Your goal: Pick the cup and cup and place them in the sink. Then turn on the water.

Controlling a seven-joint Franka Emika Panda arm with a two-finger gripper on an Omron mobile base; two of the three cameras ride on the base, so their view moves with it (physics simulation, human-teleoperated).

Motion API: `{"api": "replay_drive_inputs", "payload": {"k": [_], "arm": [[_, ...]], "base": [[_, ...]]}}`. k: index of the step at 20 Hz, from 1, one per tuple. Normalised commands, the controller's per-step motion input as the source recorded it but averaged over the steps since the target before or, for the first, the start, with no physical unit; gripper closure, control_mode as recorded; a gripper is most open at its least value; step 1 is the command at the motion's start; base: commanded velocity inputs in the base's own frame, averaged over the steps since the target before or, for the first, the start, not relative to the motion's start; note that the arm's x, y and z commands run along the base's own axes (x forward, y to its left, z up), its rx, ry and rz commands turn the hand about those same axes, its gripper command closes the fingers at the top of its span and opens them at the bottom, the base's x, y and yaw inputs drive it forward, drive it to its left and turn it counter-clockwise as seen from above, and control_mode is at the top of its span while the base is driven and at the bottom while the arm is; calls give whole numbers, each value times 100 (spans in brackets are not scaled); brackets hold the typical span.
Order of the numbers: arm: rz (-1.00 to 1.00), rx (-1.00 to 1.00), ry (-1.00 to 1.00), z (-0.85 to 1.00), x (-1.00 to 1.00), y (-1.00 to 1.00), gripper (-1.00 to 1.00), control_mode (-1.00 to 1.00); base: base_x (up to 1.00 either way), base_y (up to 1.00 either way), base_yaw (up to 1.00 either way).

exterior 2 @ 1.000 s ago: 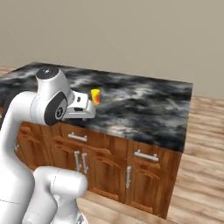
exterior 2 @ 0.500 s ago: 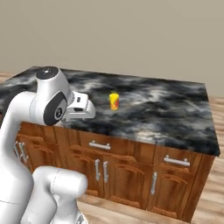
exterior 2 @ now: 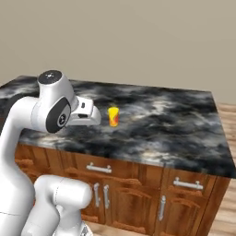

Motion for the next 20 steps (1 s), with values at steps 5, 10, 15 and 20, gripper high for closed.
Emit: {"api": "replay_drive_inputs", "payload": {"k": [5,10,15,20], "arm": [[0,0,0,0,0,0,-100,100],[0,0,0,0,0,0,-100,100],[0,0,0,0,0,0,-100,100],[0,0,0,0,0,0,-100,100]], "base": [[51,20,-15],[40,17,-14],[32,29,-15],[31,27,-14]]}}
